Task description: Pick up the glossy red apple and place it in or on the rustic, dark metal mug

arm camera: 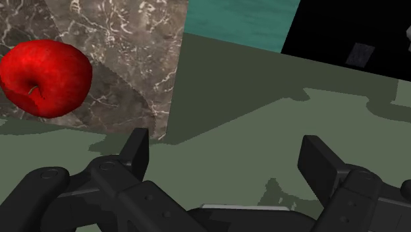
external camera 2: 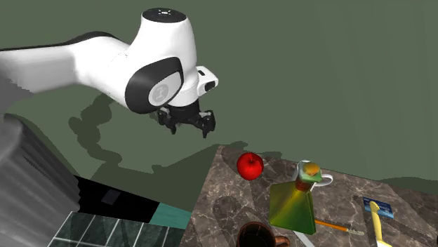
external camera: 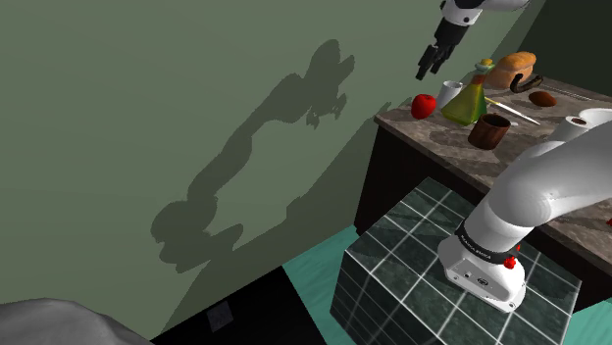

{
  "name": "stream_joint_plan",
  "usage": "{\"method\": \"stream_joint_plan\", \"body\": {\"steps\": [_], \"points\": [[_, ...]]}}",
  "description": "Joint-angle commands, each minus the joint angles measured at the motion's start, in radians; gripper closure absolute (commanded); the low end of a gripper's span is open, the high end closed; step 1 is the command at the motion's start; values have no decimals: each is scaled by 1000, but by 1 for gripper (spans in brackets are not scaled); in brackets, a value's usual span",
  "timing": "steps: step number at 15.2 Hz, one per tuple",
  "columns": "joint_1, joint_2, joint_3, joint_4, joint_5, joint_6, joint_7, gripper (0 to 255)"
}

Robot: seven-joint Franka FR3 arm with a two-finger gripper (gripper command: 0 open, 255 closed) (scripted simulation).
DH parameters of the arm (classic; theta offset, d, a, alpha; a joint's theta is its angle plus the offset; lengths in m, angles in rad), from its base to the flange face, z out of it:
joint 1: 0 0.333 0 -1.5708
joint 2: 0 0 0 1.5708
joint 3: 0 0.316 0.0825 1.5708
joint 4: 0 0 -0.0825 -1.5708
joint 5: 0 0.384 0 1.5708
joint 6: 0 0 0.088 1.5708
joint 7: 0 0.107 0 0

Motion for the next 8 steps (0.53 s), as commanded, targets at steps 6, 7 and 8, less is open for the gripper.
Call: {"method": "stream_joint_plan", "body": {"steps": [6, 7, 8], "points": [[12, 213, -162, 92, 70, 111, -181, 0], [15, 248, -184, 109, 90, 123, -211, 0], [18, 285, -207, 128, 114, 135, -242, 0]]}}
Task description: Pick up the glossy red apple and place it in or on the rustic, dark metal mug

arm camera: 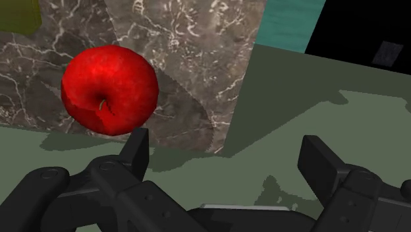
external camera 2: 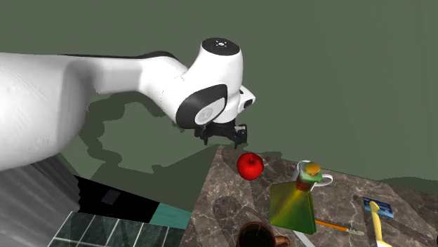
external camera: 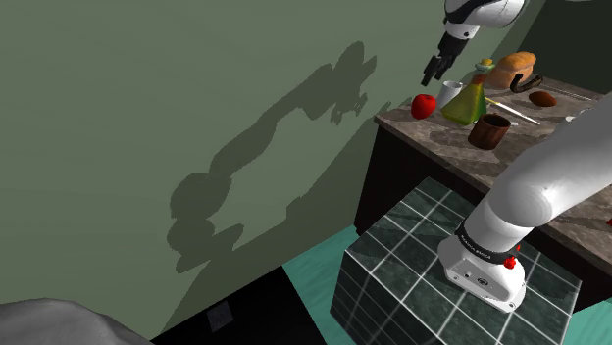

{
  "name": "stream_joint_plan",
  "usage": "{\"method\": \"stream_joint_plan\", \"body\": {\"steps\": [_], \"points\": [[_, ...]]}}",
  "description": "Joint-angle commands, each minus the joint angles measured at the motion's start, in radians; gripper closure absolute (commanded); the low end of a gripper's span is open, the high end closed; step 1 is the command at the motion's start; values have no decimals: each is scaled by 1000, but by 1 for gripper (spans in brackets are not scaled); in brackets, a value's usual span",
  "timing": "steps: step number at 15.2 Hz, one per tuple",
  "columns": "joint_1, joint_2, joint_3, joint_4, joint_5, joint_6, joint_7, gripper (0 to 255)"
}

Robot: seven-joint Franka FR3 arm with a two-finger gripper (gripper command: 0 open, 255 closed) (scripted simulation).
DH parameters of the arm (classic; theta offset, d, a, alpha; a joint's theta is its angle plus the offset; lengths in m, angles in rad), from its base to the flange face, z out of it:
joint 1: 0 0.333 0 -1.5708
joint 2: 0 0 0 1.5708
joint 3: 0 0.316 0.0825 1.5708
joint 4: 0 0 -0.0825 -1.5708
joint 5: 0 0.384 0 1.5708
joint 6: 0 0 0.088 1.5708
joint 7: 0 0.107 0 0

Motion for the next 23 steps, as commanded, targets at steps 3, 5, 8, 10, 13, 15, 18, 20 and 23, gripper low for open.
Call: {"method": "stream_joint_plan", "body": {"steps": [3, 5, 8, 10, 13, 15, 18, 20, 23], "points": [[5, 164, -87, 96, 116, 32, -142, 0], [-7, 253, -117, 146, 192, 39, -217, 0], [-48, 382, -135, 226, 305, 36, -321, 0], [-55, 399, -126, 217, 322, 57, -332, 0], [-61, 426, -117, 204, 351, 87, -351, 0], [-66, 445, -110, 197, 371, 106, -364, 0], [-68, 451, -108, 195, 377, 111, -368, 0], [-68, 451, -108, 195, 377, 111, -368, 0], [-67, 451, -108, 195, 377, 111, -368, 0]]}}
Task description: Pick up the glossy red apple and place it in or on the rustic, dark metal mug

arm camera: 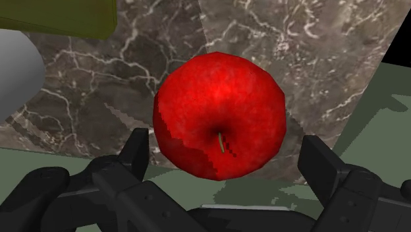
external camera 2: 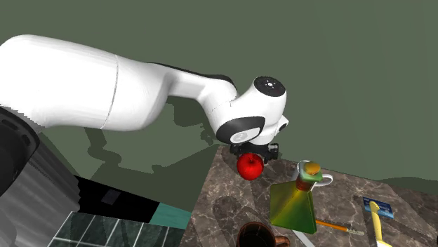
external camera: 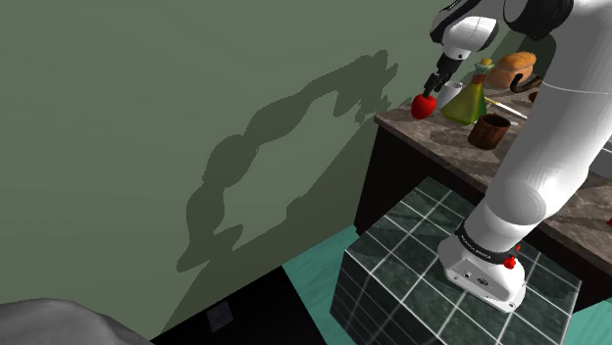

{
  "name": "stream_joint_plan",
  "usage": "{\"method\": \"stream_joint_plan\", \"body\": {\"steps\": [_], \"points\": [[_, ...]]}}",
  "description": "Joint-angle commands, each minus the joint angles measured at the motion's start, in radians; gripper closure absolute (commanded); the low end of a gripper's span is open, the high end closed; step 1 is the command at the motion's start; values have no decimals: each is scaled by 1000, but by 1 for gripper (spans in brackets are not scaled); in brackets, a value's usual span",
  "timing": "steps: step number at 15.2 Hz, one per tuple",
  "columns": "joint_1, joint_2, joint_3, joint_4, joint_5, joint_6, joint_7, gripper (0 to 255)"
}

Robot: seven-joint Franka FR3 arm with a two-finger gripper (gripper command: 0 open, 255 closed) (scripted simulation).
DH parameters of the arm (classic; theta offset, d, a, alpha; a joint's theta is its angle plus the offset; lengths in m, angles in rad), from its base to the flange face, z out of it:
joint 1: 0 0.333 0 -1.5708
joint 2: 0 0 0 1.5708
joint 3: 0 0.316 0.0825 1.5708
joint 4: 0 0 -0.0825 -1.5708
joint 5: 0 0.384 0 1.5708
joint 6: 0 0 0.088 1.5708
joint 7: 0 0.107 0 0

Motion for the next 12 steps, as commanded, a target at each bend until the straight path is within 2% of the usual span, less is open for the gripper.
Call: {"method": "stream_joint_plan", "body": {"steps": [1, 10, 12], "points": [[0, 0, 0, 0, 0, 0, 0, 255], [0, 0, 0, 0, 0, 0, 0, 255], [5, -15, -5, 12, -18, -21, 14, 255]]}}
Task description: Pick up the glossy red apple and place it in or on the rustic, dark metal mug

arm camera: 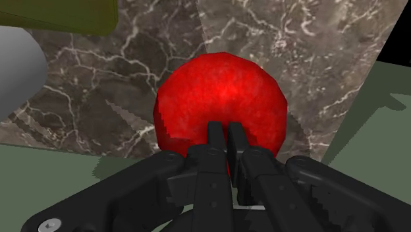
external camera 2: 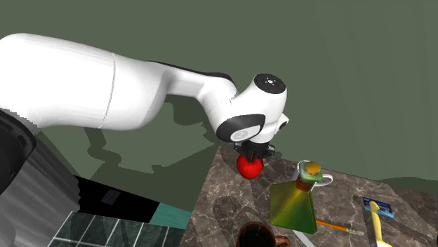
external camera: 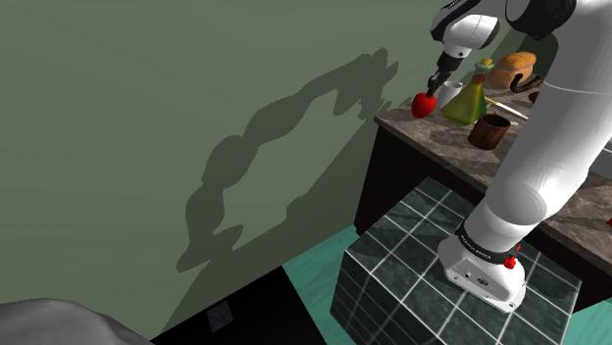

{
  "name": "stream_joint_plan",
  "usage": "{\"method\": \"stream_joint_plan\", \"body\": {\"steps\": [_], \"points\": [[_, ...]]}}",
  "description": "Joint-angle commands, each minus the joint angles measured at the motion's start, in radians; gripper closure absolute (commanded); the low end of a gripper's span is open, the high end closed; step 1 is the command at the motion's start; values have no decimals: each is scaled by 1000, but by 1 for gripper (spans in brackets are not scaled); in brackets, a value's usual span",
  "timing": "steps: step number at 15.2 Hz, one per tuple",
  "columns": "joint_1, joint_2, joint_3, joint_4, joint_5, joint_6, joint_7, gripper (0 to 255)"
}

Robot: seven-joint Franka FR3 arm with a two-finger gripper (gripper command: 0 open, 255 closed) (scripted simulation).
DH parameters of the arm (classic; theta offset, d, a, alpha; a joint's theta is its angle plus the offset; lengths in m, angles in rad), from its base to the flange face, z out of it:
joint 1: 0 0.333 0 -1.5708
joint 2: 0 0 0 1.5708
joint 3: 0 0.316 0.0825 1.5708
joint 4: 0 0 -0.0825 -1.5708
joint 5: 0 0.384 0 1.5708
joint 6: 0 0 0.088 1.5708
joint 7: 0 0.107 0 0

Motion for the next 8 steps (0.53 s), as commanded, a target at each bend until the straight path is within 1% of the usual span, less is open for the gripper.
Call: {"method": "stream_joint_plan", "body": {"steps": [1, 8], "points": [[3, -13, -5, 12, -15, -20, 10, 255], [15, -58, -18, 62, -67, -97, 53, 255]]}}
